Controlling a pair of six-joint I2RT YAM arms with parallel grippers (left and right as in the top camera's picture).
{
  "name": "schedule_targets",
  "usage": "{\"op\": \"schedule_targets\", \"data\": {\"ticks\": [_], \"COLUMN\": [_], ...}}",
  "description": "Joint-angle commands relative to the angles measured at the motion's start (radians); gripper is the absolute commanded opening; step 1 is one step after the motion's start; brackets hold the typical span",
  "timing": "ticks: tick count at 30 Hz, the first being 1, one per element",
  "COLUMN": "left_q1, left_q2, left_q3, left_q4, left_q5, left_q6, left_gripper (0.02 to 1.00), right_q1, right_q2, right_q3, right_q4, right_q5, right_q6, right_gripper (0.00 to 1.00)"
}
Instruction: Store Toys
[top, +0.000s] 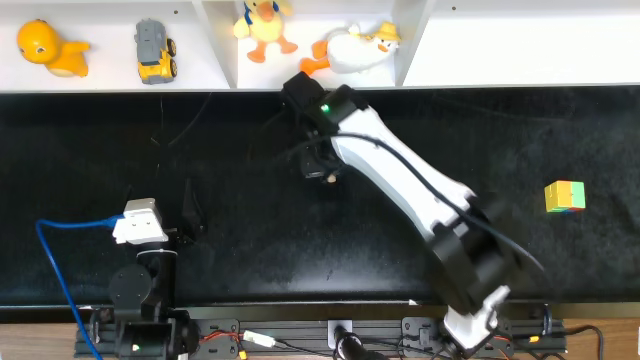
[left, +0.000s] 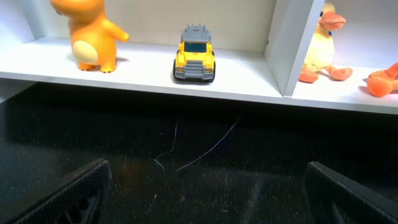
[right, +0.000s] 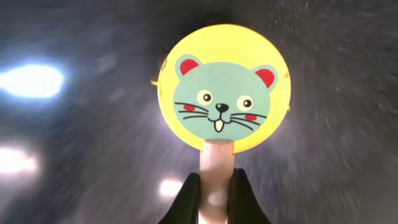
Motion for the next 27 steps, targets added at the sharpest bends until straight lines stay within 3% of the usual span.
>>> {"op": "schedule_targets", "data": {"ticks": [1, 11, 18, 27], "left_q1": [-0.006, -0.006, -0.006, -0.006], "left_q2": [-0.013, -0.013, -0.013, -0.013], "left_q3": [-0.009, -0.009, -0.009, -0.009], "left_q4": [0.003, 0.003, 0.003, 0.003], "left_q5": [0.013, 0.013, 0.013, 0.013], "left_q6": [-0.011, -0.011, -0.011, -0.011], "left_gripper": [0.998, 0.998, 0.998, 0.998], "right_q1": [0.059, 0.082, 0.068, -0.186], "right_q2": [-0.167, -0.349, -0.529, -0.676], "right_q3": [0.03, -0.001, -0.173, -0.326], "right_q4": [-0.053, -0.246, -0.213, -0.179], "right_q5": [0.049, 0.115, 0.151, 0.19], "right_q6": [0.037, 0.142, 0.177, 0.194], "right_gripper": [0.047, 0.047, 0.047, 0.045]}}
